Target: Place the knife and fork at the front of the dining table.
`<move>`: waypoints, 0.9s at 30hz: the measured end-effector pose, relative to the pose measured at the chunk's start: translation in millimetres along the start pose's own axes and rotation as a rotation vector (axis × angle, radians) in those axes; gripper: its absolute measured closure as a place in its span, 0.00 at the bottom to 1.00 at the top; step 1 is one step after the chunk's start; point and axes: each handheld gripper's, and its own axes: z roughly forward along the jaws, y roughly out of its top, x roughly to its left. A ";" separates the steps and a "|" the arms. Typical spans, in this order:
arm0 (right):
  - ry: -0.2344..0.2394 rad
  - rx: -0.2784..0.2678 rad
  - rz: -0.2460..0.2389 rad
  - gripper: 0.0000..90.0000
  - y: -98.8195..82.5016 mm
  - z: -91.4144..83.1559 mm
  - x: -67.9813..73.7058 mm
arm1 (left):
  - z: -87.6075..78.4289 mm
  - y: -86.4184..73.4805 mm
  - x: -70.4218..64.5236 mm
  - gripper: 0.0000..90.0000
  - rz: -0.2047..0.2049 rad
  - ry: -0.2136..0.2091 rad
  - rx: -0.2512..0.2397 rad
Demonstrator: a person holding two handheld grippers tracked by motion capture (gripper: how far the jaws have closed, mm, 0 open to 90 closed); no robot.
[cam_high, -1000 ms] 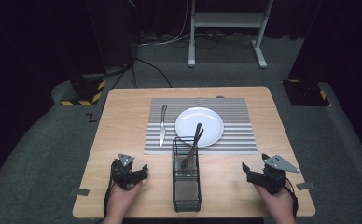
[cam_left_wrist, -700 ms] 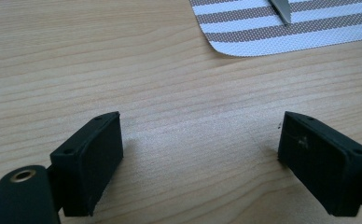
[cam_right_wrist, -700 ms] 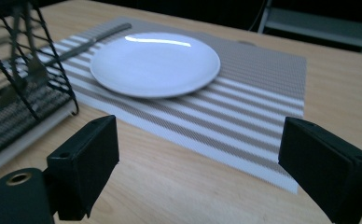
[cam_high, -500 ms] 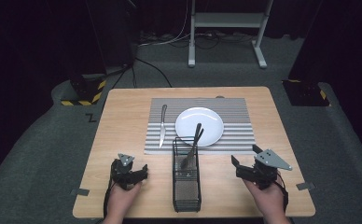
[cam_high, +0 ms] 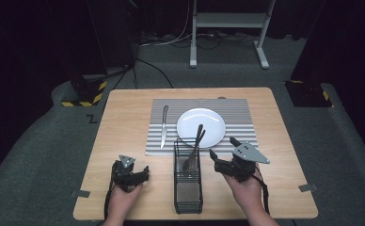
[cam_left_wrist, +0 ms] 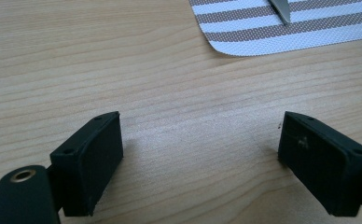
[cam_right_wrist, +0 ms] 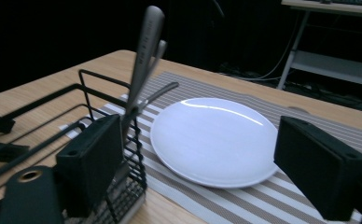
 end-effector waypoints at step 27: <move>0.123 -0.085 0.187 0.91 5.9 40.6 16.2 | -0.1 -0.1 0.4 0.15 0.003 -0.006 0.000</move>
